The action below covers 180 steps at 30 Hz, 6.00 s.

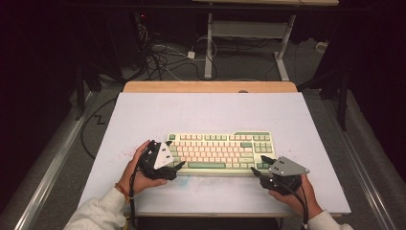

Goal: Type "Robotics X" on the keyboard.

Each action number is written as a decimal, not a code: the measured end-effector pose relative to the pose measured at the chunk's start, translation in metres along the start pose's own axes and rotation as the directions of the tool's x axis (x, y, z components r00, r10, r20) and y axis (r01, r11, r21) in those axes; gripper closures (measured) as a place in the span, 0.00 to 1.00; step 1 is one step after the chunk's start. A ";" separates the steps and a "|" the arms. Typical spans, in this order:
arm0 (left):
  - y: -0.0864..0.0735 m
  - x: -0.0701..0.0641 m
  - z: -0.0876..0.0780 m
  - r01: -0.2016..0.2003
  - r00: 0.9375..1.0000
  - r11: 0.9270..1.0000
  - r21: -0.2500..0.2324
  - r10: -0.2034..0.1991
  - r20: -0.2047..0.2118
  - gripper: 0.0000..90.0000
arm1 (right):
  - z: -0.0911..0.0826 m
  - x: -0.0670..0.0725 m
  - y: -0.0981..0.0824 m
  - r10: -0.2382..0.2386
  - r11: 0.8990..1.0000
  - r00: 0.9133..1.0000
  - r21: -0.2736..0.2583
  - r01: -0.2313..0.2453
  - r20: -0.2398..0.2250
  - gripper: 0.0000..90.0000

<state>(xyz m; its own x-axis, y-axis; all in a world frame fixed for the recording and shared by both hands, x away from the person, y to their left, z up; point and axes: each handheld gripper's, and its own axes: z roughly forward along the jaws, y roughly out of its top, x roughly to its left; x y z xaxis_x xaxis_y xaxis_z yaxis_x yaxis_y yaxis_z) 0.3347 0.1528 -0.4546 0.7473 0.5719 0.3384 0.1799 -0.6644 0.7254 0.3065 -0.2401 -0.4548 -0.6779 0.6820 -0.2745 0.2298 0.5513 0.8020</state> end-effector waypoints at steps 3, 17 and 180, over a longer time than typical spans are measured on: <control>-0.004 0.000 -0.003 0.005 1.000 1.000 0.000 -0.005 -0.005 0.22 | 0.000 -0.002 0.000 0.007 1.000 1.000 0.004 -0.007 -0.015 0.69; -0.026 0.002 -0.015 0.043 0.999 0.999 0.032 -0.042 -0.026 0.22 | 0.000 -0.009 0.006 0.009 0.999 0.998 0.034 -0.007 -0.063 1.00; 0.036 0.007 0.043 0.026 0.966 0.983 0.179 -0.071 0.249 0.96 | 0.058 -0.007 0.029 -0.051 0.985 0.989 0.154 0.073 -0.140 1.00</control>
<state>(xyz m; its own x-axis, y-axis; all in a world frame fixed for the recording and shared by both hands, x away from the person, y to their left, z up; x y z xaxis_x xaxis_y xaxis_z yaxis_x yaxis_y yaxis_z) 0.3743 0.1124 -0.4518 0.8683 0.4798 0.1259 0.3112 -0.7246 0.6149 0.3585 -0.2009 -0.4605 -0.7800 0.5786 -0.2383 0.2845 0.6671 0.6885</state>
